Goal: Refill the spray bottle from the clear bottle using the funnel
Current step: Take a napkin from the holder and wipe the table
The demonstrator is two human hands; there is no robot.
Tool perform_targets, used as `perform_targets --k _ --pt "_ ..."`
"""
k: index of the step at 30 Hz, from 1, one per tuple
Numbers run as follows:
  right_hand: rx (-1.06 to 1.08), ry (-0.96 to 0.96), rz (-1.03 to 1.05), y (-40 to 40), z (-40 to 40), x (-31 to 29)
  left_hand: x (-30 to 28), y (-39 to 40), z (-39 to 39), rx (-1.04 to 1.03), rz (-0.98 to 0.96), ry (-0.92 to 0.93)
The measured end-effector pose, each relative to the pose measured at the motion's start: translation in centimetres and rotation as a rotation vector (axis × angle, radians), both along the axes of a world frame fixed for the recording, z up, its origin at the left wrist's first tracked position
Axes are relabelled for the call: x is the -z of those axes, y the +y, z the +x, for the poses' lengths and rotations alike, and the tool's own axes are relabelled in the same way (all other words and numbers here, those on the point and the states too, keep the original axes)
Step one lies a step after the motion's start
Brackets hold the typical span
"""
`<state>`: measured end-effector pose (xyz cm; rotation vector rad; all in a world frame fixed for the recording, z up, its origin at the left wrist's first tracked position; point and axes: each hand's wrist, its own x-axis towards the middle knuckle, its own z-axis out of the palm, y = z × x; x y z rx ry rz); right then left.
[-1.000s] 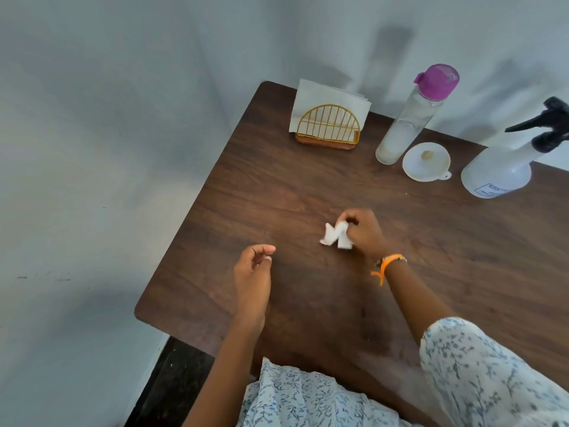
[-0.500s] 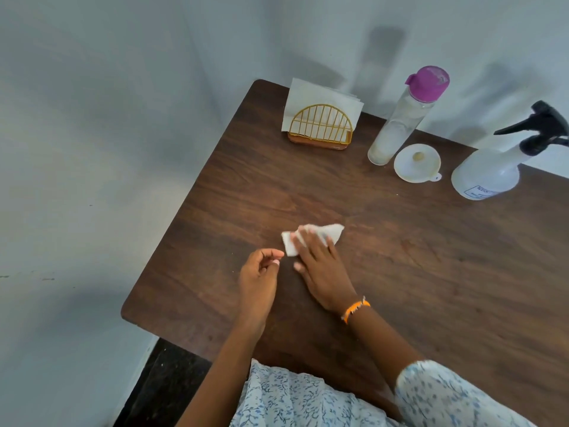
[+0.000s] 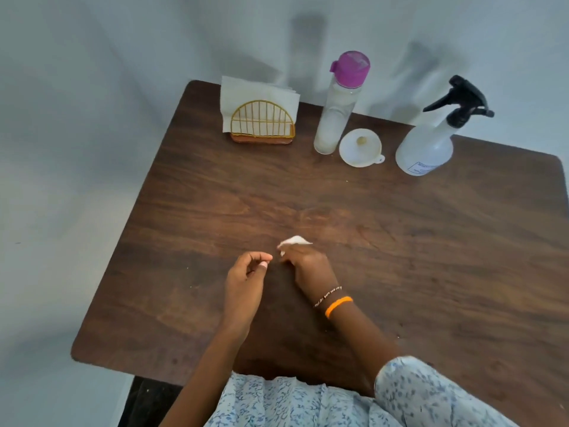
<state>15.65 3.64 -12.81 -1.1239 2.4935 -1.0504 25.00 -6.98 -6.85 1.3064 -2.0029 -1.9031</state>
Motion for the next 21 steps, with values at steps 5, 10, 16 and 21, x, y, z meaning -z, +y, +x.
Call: perform_targets --k 5,10,16,21 --pt "0.535 -0.55 -0.29 3.1 -3.8 -1.6 -0.1 0.2 -0.9 0.045 -0.017 -0.006" --pt "1.032 -0.149 -0.028 9.3 -9.5 -2.2 -0.1 2.6 -3.3 0.263 0.007 -0.027" --pt "0.377 0.081 0.343 7.7 -4.9 1.8 -0.4 4.2 -5.6 0.39 -0.047 -0.004" --pt "0.062 -0.014 0.091 12.2 -3.6 1.1 0.2 4.3 -5.9 0.393 -0.057 -0.054"
